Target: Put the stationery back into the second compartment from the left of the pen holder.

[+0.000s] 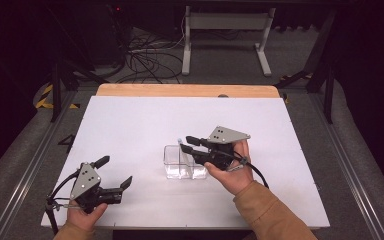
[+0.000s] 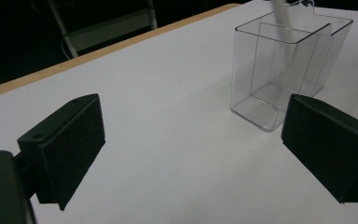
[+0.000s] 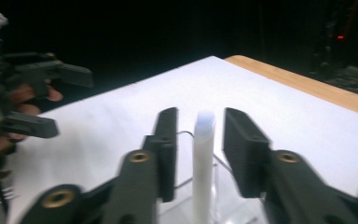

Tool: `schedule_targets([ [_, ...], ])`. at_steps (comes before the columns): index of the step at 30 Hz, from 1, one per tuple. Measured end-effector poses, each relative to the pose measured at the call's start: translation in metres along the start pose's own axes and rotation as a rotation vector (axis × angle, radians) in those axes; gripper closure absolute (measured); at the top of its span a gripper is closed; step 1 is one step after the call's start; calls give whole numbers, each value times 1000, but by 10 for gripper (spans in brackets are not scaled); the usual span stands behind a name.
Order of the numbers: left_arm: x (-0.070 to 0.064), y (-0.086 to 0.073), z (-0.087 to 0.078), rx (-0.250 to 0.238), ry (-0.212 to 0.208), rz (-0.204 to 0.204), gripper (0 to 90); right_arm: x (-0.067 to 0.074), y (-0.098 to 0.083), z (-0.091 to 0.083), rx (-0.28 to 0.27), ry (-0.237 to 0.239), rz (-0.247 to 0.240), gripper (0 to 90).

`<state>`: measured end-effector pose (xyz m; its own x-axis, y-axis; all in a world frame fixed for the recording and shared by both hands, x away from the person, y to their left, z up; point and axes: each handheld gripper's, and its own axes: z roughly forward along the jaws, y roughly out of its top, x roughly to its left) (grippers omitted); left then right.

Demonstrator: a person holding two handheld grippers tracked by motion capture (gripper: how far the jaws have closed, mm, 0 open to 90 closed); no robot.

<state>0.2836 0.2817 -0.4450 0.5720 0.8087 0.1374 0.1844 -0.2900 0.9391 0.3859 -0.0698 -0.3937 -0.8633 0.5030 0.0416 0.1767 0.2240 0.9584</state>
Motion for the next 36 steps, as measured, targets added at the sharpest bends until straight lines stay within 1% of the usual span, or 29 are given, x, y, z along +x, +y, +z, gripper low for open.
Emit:
schedule_targets([
  [2,0,0,0,-1,0,-3,69,-2,0,-1,1,-26,-1,533],
  [4,0,0,0,-1,0,-1,69,-4,1,-3,-9,-40,4,439],
  [6,0,0,-1,0,0,-3,68,-6,3,-5,-22,-60,-13,385],
  [7,0,0,-1,-1,1,-3,68,-6,4,-7,-29,-63,-24,358],
  [9,0,0,-1,-2,-1,-7,68,-7,6,-9,-36,-58,-33,337],
  [11,0,0,-2,-5,0,-6,68,-6,9,-12,-43,-52,-51,301],
  [13,0,0,-2,-7,1,-8,68,-5,12,-15,-53,-52,-74,290],
  [17,0,0,-3,-8,6,-8,68,-3,18,-20,-73,-52,-93,277],
  [22,0,0,-3,-11,6,-10,68,-2,21,-24,-79,-48,-102,264],
  [25,0,0,-3,-10,6,-12,68,-2,22,-25,-78,-41,-115,261],
  [28,0,0,-4,-15,7,-10,68,-3,24,-29,-80,-46,-119,252],
  [32,1,0,-4,-15,7,-14,68,-3,25,-40,-81,-56,-125,239],
  [36,0,0,-4,-16,10,-14,68,-7,26,-54,-88,-67,-126,235],
])
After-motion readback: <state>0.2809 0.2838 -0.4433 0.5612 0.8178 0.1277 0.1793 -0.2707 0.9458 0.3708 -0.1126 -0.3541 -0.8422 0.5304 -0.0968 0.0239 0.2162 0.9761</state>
